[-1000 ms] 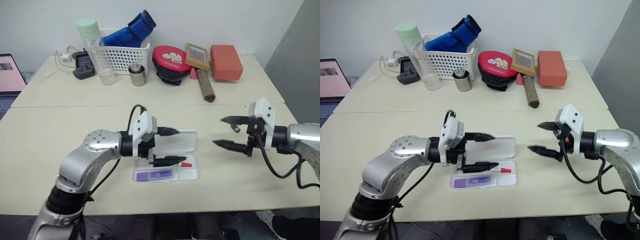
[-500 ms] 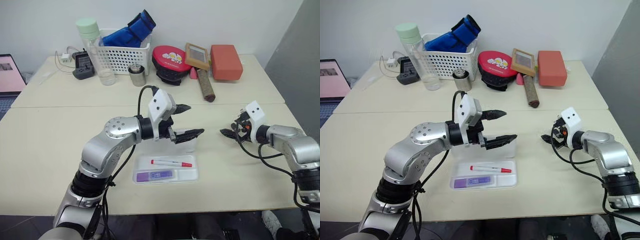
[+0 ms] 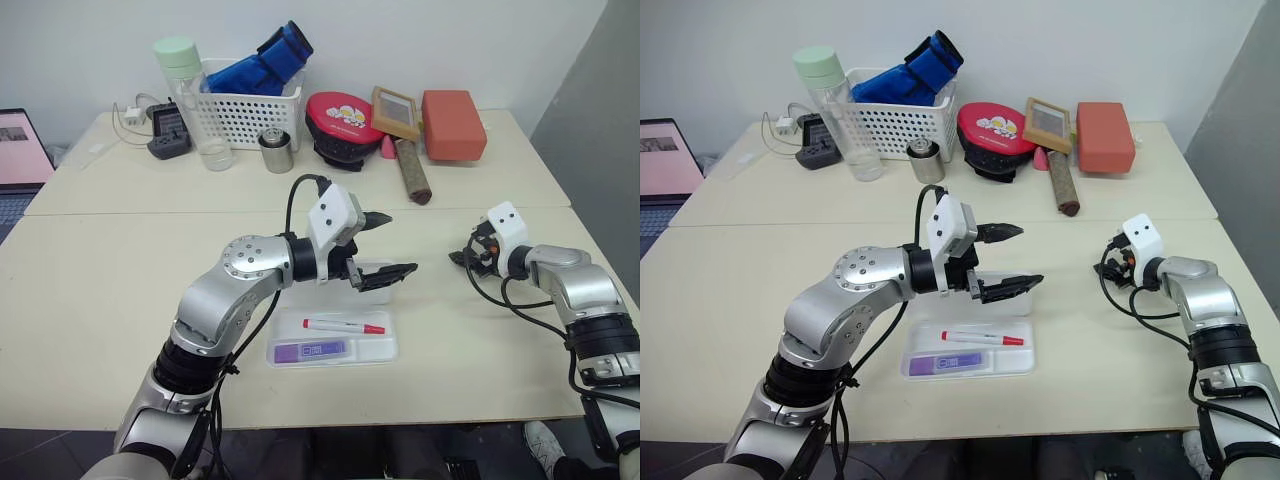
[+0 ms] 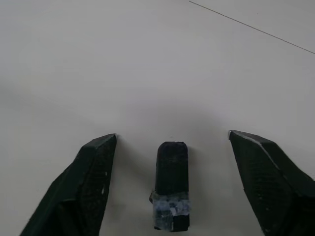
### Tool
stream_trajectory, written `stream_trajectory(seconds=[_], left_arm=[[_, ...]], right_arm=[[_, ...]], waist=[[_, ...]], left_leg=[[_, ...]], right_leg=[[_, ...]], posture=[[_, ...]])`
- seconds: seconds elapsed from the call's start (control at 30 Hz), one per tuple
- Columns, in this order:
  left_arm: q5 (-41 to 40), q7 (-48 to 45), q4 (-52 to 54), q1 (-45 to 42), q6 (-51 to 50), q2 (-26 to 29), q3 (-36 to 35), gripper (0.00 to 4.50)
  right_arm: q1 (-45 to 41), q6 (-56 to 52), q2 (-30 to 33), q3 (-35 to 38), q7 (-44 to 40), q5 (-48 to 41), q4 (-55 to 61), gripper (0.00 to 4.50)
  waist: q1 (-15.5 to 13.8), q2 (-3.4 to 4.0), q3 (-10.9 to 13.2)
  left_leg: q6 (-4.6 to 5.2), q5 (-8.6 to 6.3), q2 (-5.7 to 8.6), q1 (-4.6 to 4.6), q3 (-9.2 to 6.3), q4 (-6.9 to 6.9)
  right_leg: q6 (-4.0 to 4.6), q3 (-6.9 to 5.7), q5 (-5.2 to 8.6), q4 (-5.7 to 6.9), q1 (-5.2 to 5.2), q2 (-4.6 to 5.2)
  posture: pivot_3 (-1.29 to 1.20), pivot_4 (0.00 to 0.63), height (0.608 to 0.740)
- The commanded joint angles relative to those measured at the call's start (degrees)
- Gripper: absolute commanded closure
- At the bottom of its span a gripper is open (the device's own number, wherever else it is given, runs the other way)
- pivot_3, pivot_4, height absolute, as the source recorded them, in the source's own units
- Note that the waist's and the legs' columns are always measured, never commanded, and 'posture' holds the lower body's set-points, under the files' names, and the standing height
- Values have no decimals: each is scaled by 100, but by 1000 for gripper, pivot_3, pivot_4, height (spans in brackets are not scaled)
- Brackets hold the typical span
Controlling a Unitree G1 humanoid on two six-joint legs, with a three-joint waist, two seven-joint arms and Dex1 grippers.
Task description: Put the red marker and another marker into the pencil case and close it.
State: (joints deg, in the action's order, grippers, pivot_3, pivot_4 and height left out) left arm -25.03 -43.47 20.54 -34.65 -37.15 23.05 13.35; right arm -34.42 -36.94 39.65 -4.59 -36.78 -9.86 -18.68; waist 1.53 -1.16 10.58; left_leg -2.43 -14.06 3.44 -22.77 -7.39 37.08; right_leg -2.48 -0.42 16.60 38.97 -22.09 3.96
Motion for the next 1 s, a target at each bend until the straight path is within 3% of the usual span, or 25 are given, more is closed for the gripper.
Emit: stream_trajectory(seconds=[0.03,0.4,0.53,0.63,0.87,1.0], left_arm=[[-3,-67,125,-119,119,61,-115,0],[98,-172,36,-218,215,114,-84,0],[122,-210,33,-176,250,157,-97,0],[67,-455,137,-72,255,469,-233,0],[-596,-1693,702,631,165,1856,-834,0],[-928,-2037,945,832,89,2321,-1046,0]], right_arm=[[254,-290,244,-58,-25,269,187,1786],[330,-587,246,-32,-101,295,316,4203],[310,-490,259,117,-171,188,514,4210],[500,-283,394,373,-830,-341,1457,4210],[1363,63,1215,536,-2891,-1707,3869,4211],[1257,177,1266,21,-3143,-1676,4300,4211]], waist=[[-24,0,0],[-32,-1,-2],[-33,-1,-2],[-33,-1,-1],[57,5,1],[15,6,3]], left_leg=[[0,0,1,-1,-2,0],[0,0,4,0,-5,1],[0,0,4,0,-6,1],[0,0,4,-1,-7,0],[12,-7,-10,-3,-2,-8],[25,-14,-17,6,-16,-3]], right_leg=[[0,-2,0,-2,0,1],[0,-6,0,-3,5,3],[0,-7,0,-3,6,2],[0,-8,0,-4,5,2],[-1,0,1,-1,-13,-5],[1,-10,1,-2,6,-19]], posture=[[0,150,740],[0,150,740],[0,150,740],[0,150,740],[0,150,740],[0,150,740]])
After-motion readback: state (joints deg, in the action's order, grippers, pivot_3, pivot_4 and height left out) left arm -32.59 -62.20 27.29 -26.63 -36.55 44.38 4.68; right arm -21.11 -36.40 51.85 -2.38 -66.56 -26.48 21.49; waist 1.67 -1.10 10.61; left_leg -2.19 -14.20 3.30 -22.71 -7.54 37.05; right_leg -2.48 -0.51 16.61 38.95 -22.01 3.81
